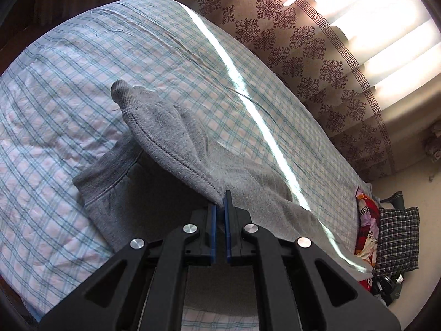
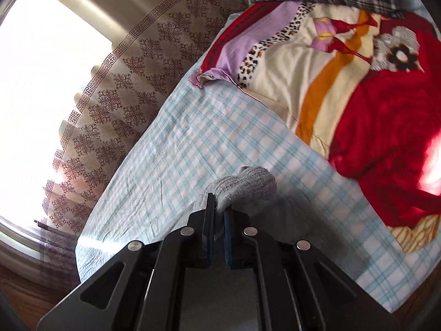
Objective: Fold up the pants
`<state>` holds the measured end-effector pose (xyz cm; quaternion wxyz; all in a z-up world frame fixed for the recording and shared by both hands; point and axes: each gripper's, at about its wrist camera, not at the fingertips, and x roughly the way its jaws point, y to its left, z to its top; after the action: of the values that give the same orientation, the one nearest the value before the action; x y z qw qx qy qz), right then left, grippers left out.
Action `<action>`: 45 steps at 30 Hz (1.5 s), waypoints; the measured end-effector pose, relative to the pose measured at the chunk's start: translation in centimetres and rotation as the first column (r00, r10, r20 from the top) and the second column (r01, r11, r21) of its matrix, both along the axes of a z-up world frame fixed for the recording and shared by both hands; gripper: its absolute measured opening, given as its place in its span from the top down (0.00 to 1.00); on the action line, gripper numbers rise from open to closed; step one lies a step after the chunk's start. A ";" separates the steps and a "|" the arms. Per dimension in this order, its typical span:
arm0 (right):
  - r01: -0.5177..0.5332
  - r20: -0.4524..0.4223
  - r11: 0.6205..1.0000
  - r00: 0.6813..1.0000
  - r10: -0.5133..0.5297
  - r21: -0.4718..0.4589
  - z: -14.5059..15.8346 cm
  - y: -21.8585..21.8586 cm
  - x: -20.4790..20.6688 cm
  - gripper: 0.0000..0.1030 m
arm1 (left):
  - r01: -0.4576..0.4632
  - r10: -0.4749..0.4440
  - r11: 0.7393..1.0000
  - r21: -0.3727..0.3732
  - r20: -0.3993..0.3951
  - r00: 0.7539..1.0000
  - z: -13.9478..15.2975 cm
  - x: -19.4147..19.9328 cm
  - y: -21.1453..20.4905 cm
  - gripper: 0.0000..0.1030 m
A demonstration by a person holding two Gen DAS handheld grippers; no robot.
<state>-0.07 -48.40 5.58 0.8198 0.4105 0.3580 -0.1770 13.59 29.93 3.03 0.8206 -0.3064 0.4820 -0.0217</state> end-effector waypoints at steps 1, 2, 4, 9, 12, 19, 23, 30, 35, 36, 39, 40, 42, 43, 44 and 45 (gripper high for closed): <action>0.004 -0.005 1.000 1.000 -0.003 0.011 -0.7 0.2 -1.3 0.95 | 0.004 -0.004 1.000 0.002 -0.010 1.000 -0.4 -0.8 0.2 0.96; 0.006 -0.010 1.000 1.000 -0.005 0.022 -1.6 0.4 -2.3 0.95 | 0.006 -0.006 1.000 0.002 -0.021 1.000 -0.9 -1.5 0.4 0.96; 0.006 -0.022 0.999 1.000 -0.005 0.038 -3.1 0.9 -4.4 0.96 | 0.010 -0.010 1.000 -0.005 -0.042 0.999 -2.0 -2.8 0.9 0.96; 0.014 -0.059 1.000 0.998 -0.014 -0.003 -6.1 2.1 -7.9 0.96 | 0.019 -0.016 0.999 0.039 -0.087 0.996 -4.6 -4.8 1.0 0.96; 0.032 -0.052 0.999 0.998 -0.030 0.028 -7.6 2.3 -9.8 0.96 | 0.020 -0.015 0.999 0.049 -0.109 0.994 -6.1 -5.4 1.0 0.96; 0.008 -0.141 0.998 0.990 -0.016 -0.063 -10.9 3.4 -11.3 0.95 | 0.064 -0.038 0.985 0.161 -0.163 0.986 -9.4 -5.4 0.0 0.94; -0.026 -0.152 0.992 0.988 0.007 -0.124 -11.4 3.8 -10.8 0.94 | 0.077 -0.035 0.975 0.206 -0.198 0.979 -11.2 -5.1 -0.3 0.88; -0.050 -0.210 0.962 0.978 -0.008 -0.270 -8.3 3.7 -10.6 0.68 | 0.125 -0.073 0.947 0.297 -0.181 0.981 -9.5 -5.9 -1.4 0.75; -0.041 -0.163 0.923 0.986 -0.024 -0.381 -5.3 2.6 -9.5 0.60 | 0.115 -0.054 0.920 0.375 -0.168 0.984 -7.5 -6.6 -1.5 0.69; -0.050 -0.153 0.921 0.988 -0.010 -0.385 -5.2 2.4 -8.7 0.60 | 0.111 -0.053 0.917 0.383 -0.160 0.986 -7.1 -6.7 -1.7 0.69; -0.098 -0.141 0.906 0.989 0.043 -0.412 -5.3 1.9 -6.0 0.59 | 0.110 -0.062 0.909 0.403 -0.131 0.989 -5.9 -6.7 -2.6 0.69; -0.118 -0.141 0.905 0.988 0.066 -0.410 -5.5 1.9 -4.8 0.59 | 0.114 -0.070 0.905 0.410 -0.121 0.990 -5.7 -6.4 -3.3 0.69; -0.157 -0.134 0.901 0.985 0.112 -0.404 -5.8 1.8 -2.3 0.60 | 0.135 -0.096 0.895 0.425 -0.111 0.989 -5.5 -5.8 -4.9 0.67; -0.179 -0.132 0.896 0.982 0.137 -0.406 -6.0 1.7 -1.3 0.60 | 0.147 -0.112 0.890 0.431 -0.106 0.988 -5.6 -5.2 -5.9 0.64; -0.200 -0.132 0.891 0.978 0.159 -0.407 -6.2 1.7 -0.1 0.59 | 0.161 -0.129 0.885 0.436 -0.102 0.986 -5.8 -4.8 -6.9 0.61; -0.224 -0.138 0.887 0.973 0.183 -0.403 -6.5 1.7 0.9 0.58 | 0.174 -0.144 0.880 0.442 -0.102 0.984 -5.9 -4.4 -7.9 0.60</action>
<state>0.86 -46.67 -0.89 0.8841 0.1775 0.3922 -0.1817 9.17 22.02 -2.91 0.8481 -0.0685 0.5243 0.0331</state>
